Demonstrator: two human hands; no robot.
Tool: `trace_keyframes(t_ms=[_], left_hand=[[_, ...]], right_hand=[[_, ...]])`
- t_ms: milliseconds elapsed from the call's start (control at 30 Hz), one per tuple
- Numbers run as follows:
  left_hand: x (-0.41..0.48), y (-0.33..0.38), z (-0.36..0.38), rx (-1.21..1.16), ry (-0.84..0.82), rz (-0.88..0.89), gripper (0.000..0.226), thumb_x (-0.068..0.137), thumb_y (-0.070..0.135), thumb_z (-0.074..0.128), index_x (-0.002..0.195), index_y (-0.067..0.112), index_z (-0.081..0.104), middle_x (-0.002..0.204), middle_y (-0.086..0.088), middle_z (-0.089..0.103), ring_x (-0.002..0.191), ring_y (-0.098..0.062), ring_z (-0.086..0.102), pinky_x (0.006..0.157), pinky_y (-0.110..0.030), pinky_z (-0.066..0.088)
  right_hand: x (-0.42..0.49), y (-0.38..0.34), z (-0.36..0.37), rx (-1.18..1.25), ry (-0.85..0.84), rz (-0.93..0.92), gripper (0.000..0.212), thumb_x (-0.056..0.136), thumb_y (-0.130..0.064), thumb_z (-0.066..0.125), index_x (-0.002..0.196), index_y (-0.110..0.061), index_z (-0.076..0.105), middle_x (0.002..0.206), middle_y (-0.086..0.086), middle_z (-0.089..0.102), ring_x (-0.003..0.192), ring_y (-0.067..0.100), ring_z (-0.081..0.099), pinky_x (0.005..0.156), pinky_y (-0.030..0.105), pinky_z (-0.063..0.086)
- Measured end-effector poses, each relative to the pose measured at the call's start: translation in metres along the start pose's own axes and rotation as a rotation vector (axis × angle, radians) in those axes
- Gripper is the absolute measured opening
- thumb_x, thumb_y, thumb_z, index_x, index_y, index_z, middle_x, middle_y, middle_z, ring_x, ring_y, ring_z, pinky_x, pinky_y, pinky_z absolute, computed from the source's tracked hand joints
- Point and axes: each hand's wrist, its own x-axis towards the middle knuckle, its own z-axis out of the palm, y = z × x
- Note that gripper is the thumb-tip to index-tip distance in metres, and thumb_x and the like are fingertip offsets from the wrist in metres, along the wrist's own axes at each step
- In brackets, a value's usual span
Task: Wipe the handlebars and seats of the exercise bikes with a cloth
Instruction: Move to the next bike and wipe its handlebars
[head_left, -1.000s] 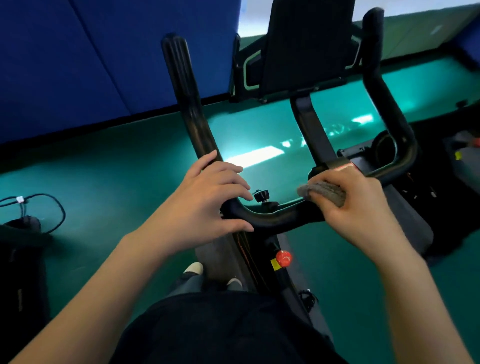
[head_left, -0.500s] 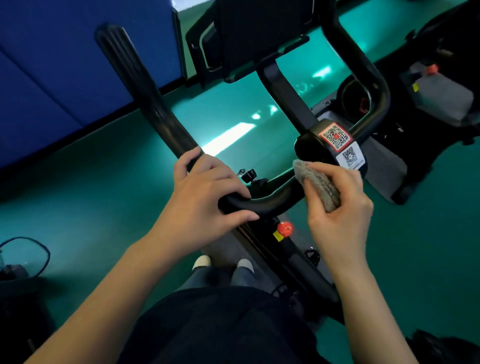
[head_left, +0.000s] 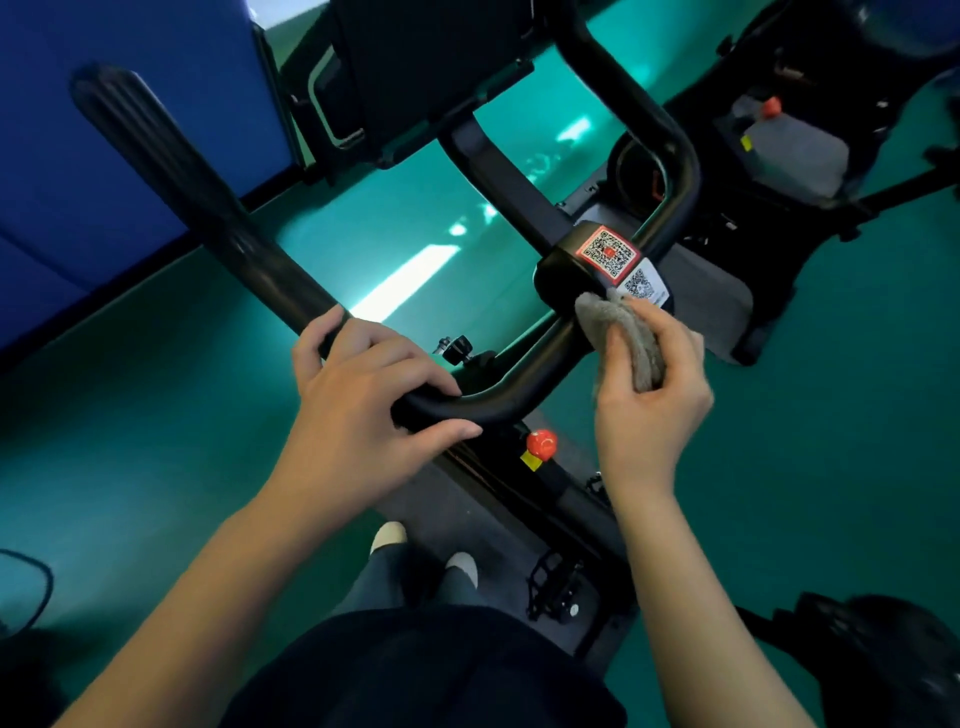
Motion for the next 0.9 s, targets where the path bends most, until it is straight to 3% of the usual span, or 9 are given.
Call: trace_keyframes(t_ms=[100,233,333,500,633,800,900], left_hand=[[0.0,0.0,0.001,0.012,-0.002,-0.008,0.032,0.067,0.061,0.063,0.079,0.031,0.069,0.081,0.019,0.06,0.096,-0.004,0.046,0.109,-0.031,0.004],[0.0,0.002,0.001,0.026,-0.005,-0.008,0.037,0.068,0.067,0.054,0.08,0.034,0.067,0.083,0.019,0.061,0.097,-0.003,0.044,0.111,-0.031,0.002],[-0.001,0.004,0.001,0.049,-0.002,0.001,0.039,0.068,0.067,0.054,0.08,0.033,0.067,0.084,0.019,0.061,0.098,-0.005,0.046,0.111,-0.033,0.004],[-0.002,0.004,0.002,0.049,0.016,0.001,0.04,0.067,0.065,0.057,0.081,0.03,0.067,0.086,0.023,0.059,0.101,-0.005,0.046,0.112,-0.028,-0.001],[-0.002,0.005,0.002,0.047,0.021,-0.002,0.038,0.064,0.065,0.061,0.08,0.031,0.067,0.086,0.022,0.06,0.102,-0.002,0.045,0.112,-0.024,-0.002],[-0.002,0.007,0.002,0.042,0.023,-0.022,0.036,0.061,0.058,0.073,0.081,0.029,0.068,0.087,0.016,0.062,0.106,-0.003,0.045,0.112,-0.024,-0.003],[-0.003,0.009,0.002,0.036,0.032,-0.041,0.033,0.062,0.053,0.068,0.082,0.027,0.069,0.087,0.012,0.064,0.107,-0.003,0.044,0.113,-0.027,-0.003]], right_hand=[[-0.016,0.009,0.006,-0.012,-0.01,-0.067,0.019,0.086,-0.002,0.065,0.104,-0.001,0.067,0.112,0.001,0.061,0.104,0.017,0.058,0.094,0.018,0.042],[-0.042,0.011,0.001,0.076,-0.046,-0.055,0.019,0.083,0.004,0.066,0.102,0.002,0.067,0.111,0.009,0.062,0.106,0.015,0.059,0.096,0.025,0.044],[-0.044,0.011,-0.008,0.156,-0.104,-0.056,0.018,0.082,0.005,0.067,0.1,0.003,0.067,0.107,0.011,0.064,0.105,0.012,0.06,0.095,0.025,0.045],[-0.013,0.016,-0.009,0.187,0.047,-0.017,0.019,0.083,0.004,0.064,0.102,0.003,0.064,0.108,0.011,0.061,0.104,0.013,0.058,0.095,0.02,0.043],[-0.026,0.015,0.004,0.207,-0.017,0.01,0.019,0.083,0.009,0.063,0.102,0.007,0.06,0.108,0.015,0.059,0.104,0.015,0.055,0.096,0.014,0.038],[-0.06,0.013,-0.002,0.308,-0.128,0.018,0.019,0.083,0.008,0.063,0.101,0.003,0.059,0.107,0.012,0.056,0.104,0.012,0.054,0.095,0.015,0.039],[-0.057,0.018,-0.009,0.371,-0.1,0.121,0.02,0.084,0.006,0.061,0.1,-0.005,0.058,0.105,0.008,0.056,0.101,0.014,0.055,0.092,0.023,0.043]])
